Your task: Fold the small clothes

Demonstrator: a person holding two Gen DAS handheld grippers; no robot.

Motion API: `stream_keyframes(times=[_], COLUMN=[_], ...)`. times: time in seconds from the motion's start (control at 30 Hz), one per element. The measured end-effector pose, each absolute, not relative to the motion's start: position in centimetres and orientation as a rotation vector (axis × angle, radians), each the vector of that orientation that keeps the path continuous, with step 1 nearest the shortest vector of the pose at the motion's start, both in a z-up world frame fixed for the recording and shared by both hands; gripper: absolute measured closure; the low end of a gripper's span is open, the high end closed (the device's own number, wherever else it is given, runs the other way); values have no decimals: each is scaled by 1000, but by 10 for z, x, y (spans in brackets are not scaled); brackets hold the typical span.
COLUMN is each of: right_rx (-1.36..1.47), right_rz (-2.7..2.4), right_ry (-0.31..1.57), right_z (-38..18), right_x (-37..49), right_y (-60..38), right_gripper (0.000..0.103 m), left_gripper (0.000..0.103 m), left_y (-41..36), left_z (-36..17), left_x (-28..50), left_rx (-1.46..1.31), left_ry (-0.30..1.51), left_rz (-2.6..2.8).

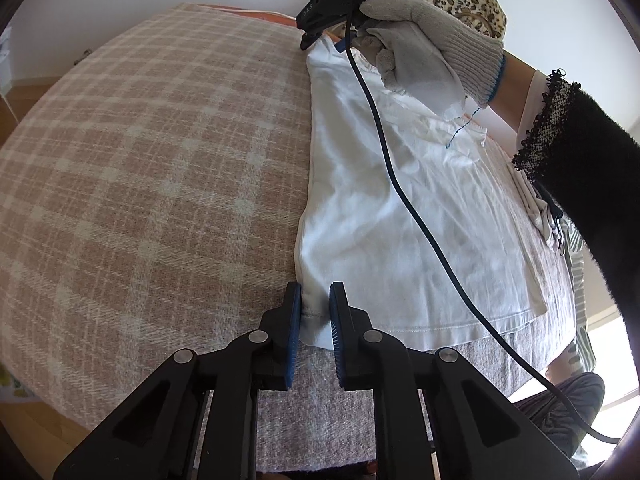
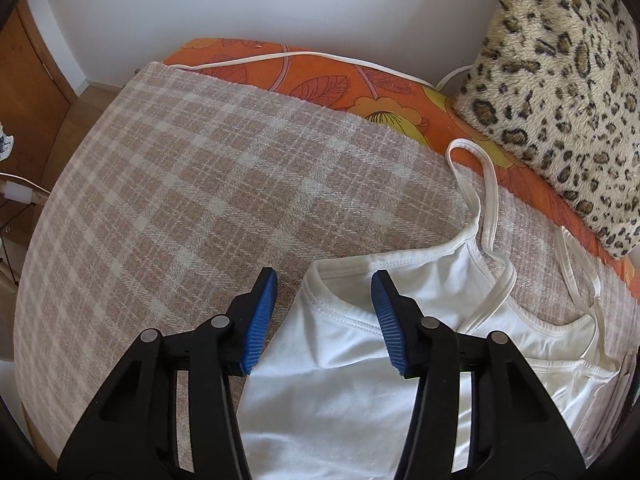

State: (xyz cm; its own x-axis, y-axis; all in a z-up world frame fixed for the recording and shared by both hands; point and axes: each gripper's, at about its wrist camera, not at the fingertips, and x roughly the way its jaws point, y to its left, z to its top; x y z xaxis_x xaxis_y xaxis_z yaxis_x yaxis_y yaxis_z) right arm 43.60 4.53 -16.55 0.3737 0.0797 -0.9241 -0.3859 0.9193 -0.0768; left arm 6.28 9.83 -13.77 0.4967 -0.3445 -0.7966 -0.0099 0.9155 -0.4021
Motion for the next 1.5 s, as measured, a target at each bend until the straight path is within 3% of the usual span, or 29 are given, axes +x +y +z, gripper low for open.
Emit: stream_keyframes(times=[0.1, 0.23, 0.33, 1.1, 1.5], right_rx=[-313, -302, -301, -312, -266], right_rz=[300, 297, 299, 280, 234], right_ry=[1162, 1165, 1165, 1096, 1106], right_z=[-170, -167, -163, -100, -118], right_x=[440, 440, 440, 434, 436], right_y=[47, 43, 37, -45, -110], right_gripper=[62, 88, 93, 95, 95], left_gripper=[97, 99, 99, 99, 99], left_y=[102, 102, 99, 14, -31], left_z=[-139, -135, -127, -94, -105], left_x=[62, 58, 57, 65, 74], left_rx=[-402, -410, -409, -318, -232], left_ry=[1033, 1002, 974, 922, 979], left_rz=[-219, -232, -254, -498, -575])
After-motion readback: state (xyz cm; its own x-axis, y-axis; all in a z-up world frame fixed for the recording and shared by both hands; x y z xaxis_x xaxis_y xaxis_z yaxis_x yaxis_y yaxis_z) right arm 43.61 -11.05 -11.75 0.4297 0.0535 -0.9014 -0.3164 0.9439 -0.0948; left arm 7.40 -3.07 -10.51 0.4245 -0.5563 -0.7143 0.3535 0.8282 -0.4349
